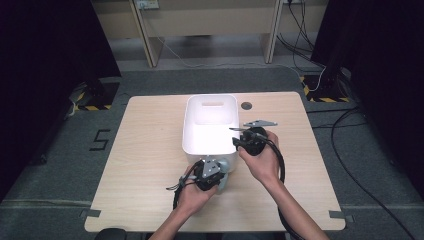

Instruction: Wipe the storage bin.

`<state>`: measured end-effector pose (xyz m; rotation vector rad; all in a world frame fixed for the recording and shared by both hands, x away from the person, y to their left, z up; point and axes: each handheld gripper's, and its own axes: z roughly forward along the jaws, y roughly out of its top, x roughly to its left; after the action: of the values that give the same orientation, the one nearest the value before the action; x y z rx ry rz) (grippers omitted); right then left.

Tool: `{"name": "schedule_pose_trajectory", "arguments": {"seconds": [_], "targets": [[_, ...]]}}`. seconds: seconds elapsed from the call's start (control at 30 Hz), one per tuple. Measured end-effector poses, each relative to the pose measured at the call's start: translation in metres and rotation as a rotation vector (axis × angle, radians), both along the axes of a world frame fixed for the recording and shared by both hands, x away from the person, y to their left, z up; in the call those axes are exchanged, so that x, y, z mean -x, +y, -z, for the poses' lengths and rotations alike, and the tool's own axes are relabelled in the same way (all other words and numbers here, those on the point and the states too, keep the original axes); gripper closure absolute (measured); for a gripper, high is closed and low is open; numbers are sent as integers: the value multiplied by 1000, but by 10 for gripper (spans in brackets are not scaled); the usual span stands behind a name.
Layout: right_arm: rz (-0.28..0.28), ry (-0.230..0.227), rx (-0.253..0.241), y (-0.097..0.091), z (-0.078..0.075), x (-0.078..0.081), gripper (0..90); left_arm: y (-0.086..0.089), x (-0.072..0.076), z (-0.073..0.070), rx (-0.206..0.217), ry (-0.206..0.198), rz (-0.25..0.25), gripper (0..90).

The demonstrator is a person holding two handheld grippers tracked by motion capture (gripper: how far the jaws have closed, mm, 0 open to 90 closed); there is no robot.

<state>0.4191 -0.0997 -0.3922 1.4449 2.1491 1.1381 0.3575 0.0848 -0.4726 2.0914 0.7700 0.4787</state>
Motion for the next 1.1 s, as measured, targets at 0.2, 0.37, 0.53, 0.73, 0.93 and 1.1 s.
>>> {"name": "schedule_pose_trajectory", "arguments": {"seconds": [0.2, 0.37, 0.53, 0.73, 0.93, 1.1], "targets": [[0, 2, -3, 0, 0, 0, 696, -2, 1, -5, 14, -9, 2, 806], [0, 2, -4, 0, 0, 0, 696, -3, 2, -9, 26, -17, 1, 806], [-1, 3, -2, 0, 0, 0, 696, -3, 4, -18, 33, -41, 6, 807], [-1, 5, -3, 0, 0, 0, 696, -4, 5, -21, 28, -43, 11, 807], [-1, 5, -3, 0, 0, 0, 695, -7, 5, -24, 27, -47, 18, 807], [-1, 5, -3, 0, 0, 0, 695, -9, 8, -30, 37, -62, 29, 807]]}}
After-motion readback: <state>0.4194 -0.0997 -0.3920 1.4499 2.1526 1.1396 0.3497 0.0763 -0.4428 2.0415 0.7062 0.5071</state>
